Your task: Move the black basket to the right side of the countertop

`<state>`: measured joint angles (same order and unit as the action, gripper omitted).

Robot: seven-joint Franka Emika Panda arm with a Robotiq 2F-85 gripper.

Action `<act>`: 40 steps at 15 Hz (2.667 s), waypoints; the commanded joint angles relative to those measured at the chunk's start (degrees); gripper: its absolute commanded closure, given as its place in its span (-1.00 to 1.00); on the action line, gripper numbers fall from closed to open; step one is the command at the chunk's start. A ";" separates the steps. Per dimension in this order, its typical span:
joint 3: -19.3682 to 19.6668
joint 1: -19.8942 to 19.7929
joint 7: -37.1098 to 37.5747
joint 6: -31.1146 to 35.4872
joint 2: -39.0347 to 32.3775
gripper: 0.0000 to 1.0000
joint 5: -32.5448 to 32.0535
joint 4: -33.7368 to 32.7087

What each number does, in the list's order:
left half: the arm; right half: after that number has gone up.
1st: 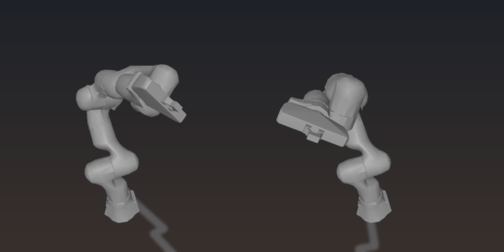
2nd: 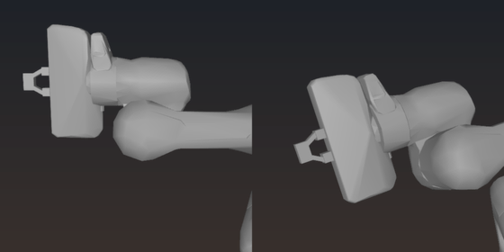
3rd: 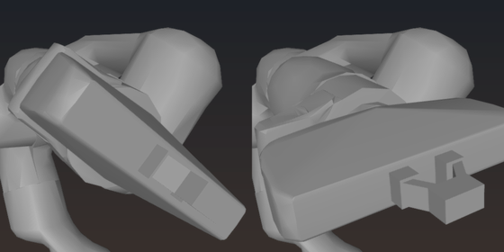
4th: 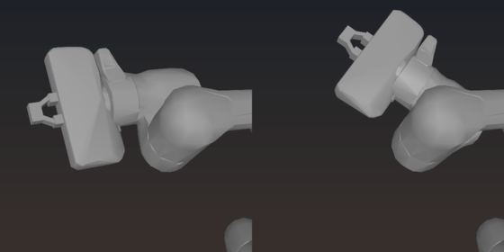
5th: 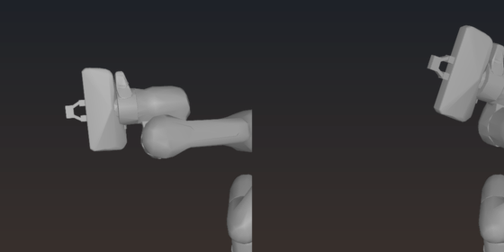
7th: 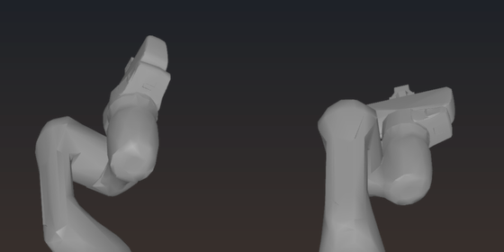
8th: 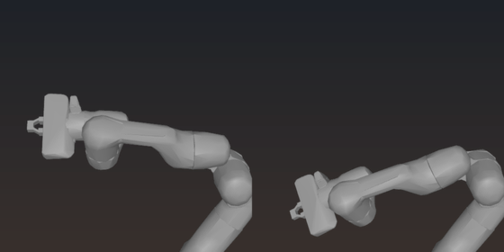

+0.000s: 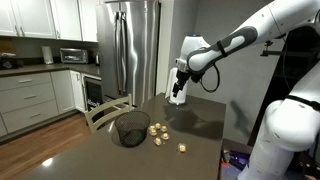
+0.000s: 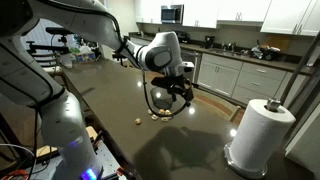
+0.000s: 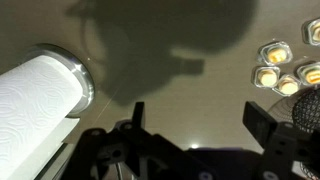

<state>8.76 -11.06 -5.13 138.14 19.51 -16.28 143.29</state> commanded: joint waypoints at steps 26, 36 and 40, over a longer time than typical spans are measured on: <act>-0.46 6.52 -9.29 -13.35 -17.06 -1.00 21.92 -9.66; -0.94 6.36 -9.68 -17.75 -18.70 -1.00 27.44 -17.79; -1.30 6.35 -13.24 -19.34 -24.71 -1.00 32.59 -26.47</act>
<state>8.04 -4.18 -13.86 121.70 1.00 11.88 124.58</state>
